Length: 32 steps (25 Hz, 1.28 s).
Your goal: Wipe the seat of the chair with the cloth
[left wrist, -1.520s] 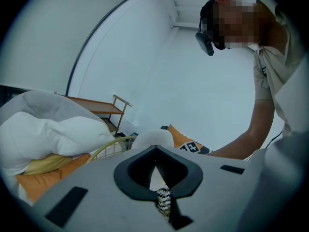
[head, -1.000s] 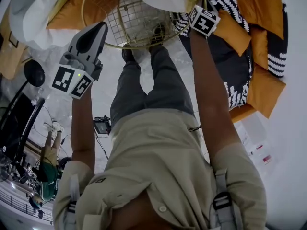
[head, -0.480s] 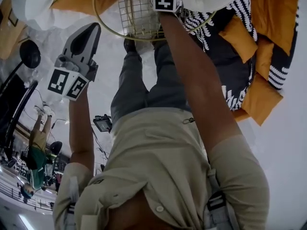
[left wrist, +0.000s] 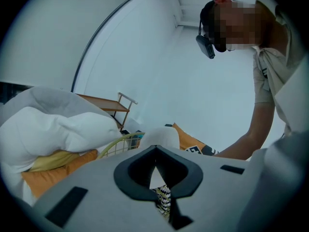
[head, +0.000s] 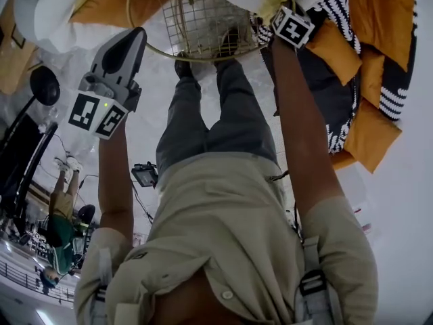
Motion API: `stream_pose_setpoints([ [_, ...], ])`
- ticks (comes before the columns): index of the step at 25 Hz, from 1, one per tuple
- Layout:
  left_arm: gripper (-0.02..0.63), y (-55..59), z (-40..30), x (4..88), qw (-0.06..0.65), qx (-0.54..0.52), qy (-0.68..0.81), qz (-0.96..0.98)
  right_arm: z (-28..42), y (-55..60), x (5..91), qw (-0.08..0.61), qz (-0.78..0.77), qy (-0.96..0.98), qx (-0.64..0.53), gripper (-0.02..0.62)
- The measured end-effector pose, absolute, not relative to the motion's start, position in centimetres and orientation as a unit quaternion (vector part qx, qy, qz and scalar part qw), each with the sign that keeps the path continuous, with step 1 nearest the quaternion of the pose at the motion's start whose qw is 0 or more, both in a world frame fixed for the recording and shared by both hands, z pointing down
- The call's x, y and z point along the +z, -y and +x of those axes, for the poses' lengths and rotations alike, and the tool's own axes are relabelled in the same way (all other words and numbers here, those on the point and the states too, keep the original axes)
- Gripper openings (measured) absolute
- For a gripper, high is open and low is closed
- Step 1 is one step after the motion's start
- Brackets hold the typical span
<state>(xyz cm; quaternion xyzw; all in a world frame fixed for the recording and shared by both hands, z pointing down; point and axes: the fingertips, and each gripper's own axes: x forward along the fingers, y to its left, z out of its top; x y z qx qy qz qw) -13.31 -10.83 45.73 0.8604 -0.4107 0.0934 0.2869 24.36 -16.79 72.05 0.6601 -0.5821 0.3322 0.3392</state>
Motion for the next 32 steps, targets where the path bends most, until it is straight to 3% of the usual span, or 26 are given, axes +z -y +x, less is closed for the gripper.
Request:
stream_pose_setpoints([
  [6,0.015,12.1,-10.4,45.4,0.281,0.102,0.382,0.875,29.8,13.8,69.9,0.322,0.695,0.554,0.326,0.044],
  [15,0.015,12.6,-9.6,45.4,0.279,0.101,0.375,0.878,28.1,14.5,70.2,0.319,0.692,0.559,0.327,0.044],
  [23,0.015,11.4,-12.8,47.5,0.295,0.106,0.411,0.856,14.7,17.1,77.4,0.374,0.574,0.635,0.357,0.044],
  [27,0.015,10.7,-14.7,49.2,0.306,0.104,0.425,0.846,5.6,20.8,77.3,0.350,0.508,0.715,0.330,0.044],
  [32,0.015,10.0,-15.5,49.5,0.310,0.098,0.435,0.839,4.8,20.5,77.8,0.359,0.504,0.715,0.326,0.044],
])
